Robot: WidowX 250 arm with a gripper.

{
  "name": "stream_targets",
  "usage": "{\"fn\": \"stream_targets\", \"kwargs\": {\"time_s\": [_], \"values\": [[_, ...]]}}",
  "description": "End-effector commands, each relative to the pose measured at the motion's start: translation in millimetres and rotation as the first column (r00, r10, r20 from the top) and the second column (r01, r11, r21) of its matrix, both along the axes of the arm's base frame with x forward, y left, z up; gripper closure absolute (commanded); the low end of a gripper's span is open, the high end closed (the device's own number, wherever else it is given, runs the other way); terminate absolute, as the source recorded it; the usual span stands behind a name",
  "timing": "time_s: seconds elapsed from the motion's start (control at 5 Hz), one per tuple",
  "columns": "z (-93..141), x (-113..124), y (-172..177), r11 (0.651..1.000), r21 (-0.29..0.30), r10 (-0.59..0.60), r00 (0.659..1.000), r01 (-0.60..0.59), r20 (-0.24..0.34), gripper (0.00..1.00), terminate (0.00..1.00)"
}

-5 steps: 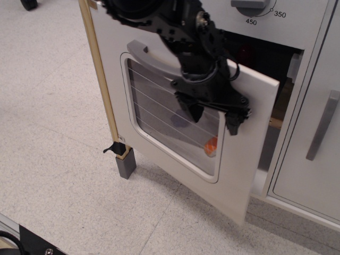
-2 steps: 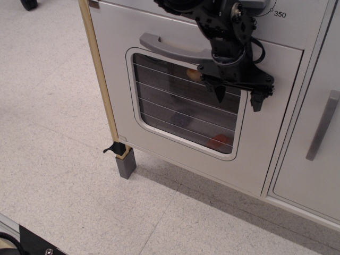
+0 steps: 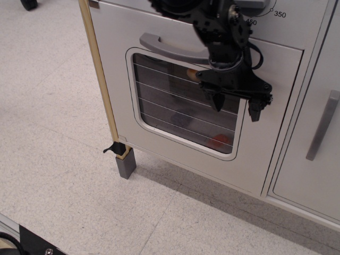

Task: Close oven

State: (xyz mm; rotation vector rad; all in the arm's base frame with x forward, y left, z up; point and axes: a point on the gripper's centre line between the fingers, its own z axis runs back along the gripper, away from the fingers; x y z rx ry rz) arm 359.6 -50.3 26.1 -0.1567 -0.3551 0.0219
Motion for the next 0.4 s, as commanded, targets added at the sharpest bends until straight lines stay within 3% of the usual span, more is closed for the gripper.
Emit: {"fn": "stream_targets", "kwargs": {"time_s": [0.0,0.2], "values": [[35.9,0.6,6.8,1.000,0.004,0.008,0.999,-0.008,0.048,0.00,0.00],[35.9,0.6,6.8,1.000,0.004,0.008,0.999,-0.008,0.048,0.00,1.00]]}}
